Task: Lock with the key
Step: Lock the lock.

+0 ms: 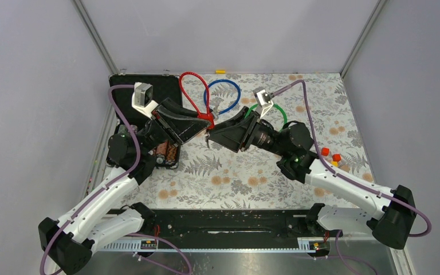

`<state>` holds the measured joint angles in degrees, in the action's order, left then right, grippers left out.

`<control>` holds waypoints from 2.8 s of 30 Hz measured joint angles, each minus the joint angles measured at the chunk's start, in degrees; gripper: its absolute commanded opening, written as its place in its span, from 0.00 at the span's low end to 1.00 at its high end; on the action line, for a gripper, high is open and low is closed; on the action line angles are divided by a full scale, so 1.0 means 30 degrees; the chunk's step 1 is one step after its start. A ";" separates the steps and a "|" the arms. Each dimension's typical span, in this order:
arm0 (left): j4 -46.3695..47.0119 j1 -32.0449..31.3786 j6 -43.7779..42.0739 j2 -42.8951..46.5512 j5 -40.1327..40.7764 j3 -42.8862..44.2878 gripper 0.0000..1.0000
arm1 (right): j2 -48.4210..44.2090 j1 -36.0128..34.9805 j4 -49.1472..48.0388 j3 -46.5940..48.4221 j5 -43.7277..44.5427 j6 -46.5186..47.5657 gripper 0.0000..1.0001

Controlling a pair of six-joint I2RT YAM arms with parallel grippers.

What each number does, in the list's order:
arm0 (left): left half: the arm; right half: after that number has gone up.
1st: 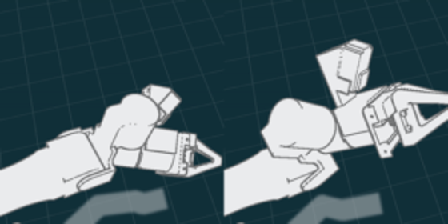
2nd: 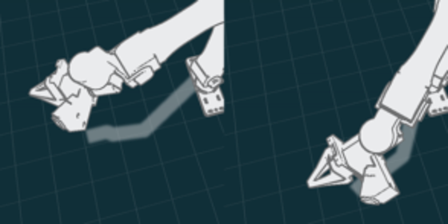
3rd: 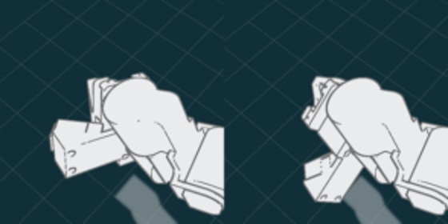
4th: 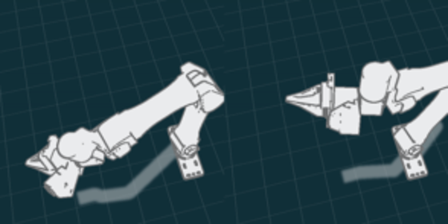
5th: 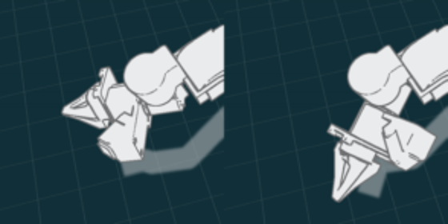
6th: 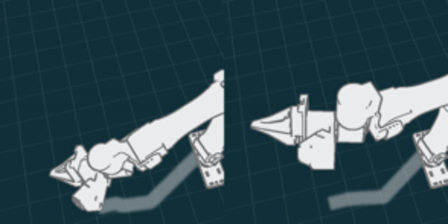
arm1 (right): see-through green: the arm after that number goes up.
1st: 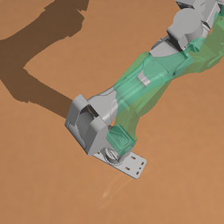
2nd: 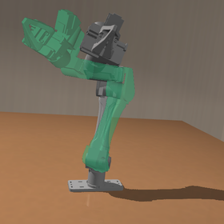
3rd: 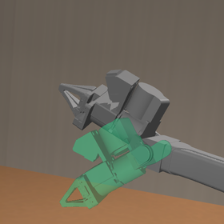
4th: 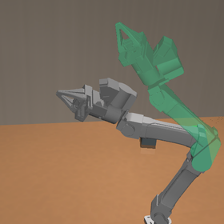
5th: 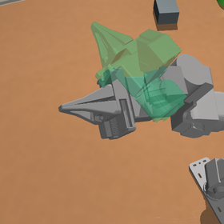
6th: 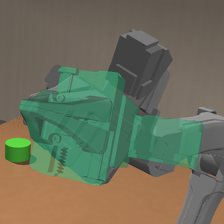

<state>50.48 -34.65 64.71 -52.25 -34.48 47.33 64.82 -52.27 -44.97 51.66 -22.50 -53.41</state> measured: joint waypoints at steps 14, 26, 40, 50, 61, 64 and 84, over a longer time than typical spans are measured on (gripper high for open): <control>0.0160 0.0000 0.0175 0.0000 -0.0109 0.0401 0.00 | 0.0007 0.0022 -0.2076 0.0073 -0.1421 0.0182 0.62; 0.0430 0.0000 0.0481 -0.0211 -0.0117 0.0430 0.00 | 0.0780 0.0051 -0.1530 0.1719 -0.2557 0.0510 0.46; 0.0488 0.0000 0.0444 -0.0386 -0.0102 0.0437 0.00 | 0.1282 0.0051 -0.0750 0.2346 -0.2878 0.0685 0.05; -0.3439 -0.0073 -0.1698 0.0364 0.1217 0.0736 0.00 | 0.0372 -0.0080 0.4065 0.3082 -0.0714 0.3060 0.00; -1.2371 -0.0291 -0.5195 0.1056 0.4736 0.2047 0.00 | 0.0117 -0.0750 1.1402 0.4488 0.4364 0.7533 0.00; -1.3551 -0.0321 -0.5501 0.1056 0.5217 0.2171 0.00 | 0.0313 -0.0758 1.2080 0.4583 0.4634 0.7992 0.21; -1.2305 -0.0299 -0.5552 0.1872 0.4546 0.2193 0.00 | -0.0554 -0.0510 0.7271 0.2412 0.1588 0.6900 0.75</control>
<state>13.56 -35.55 48.05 -46.63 -20.84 53.91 63.16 -53.80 -23.16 58.89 -17.74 -32.71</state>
